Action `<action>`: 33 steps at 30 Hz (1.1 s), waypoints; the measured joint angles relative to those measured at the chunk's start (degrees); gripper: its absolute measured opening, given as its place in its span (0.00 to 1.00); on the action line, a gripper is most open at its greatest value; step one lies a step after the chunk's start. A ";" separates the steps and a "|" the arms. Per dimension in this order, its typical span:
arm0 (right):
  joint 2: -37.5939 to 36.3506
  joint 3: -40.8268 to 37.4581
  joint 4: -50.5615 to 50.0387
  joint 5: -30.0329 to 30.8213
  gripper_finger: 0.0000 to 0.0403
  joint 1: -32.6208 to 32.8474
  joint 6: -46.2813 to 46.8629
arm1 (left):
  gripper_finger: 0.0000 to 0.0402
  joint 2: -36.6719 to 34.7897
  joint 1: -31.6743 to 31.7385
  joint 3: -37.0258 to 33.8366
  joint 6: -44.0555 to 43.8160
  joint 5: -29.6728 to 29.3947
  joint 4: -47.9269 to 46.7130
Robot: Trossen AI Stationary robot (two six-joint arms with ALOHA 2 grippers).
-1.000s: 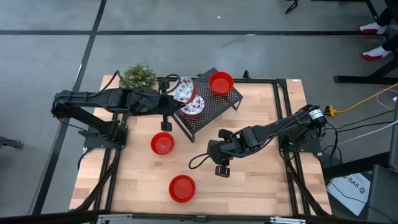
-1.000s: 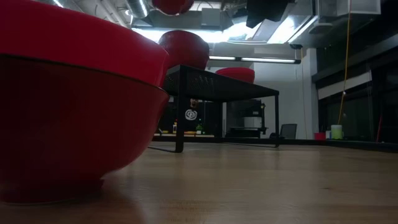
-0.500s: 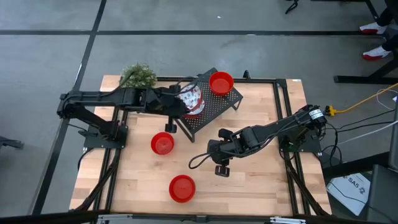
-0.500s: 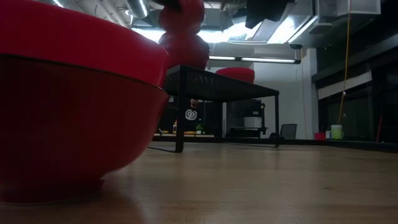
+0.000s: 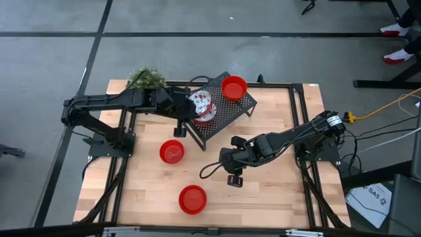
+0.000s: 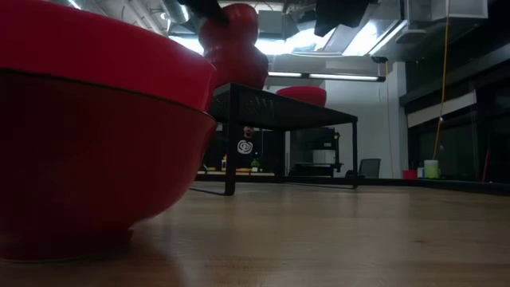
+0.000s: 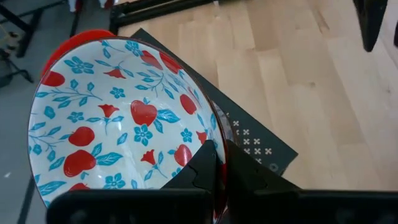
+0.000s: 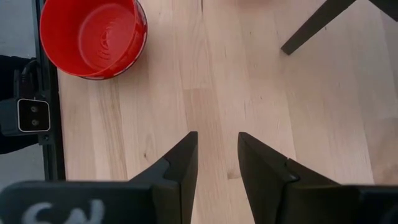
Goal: Pick & Place Mini bowls
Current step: Stack the white patterned bowl on the white patterned bowl on the shelf
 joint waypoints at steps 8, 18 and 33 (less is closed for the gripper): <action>0.00 0.00 0.00 0.00 0.28 0.00 0.00 | 0.02 2.65 1.03 0.04 0.07 4.56 -0.30; 0.00 0.00 0.00 0.00 0.28 0.00 0.02 | 0.02 3.47 1.01 0.04 -1.83 4.83 -1.37; 0.00 0.00 0.02 0.00 0.28 0.00 0.02 | 0.19 3.29 0.98 0.04 -4.19 1.96 -1.12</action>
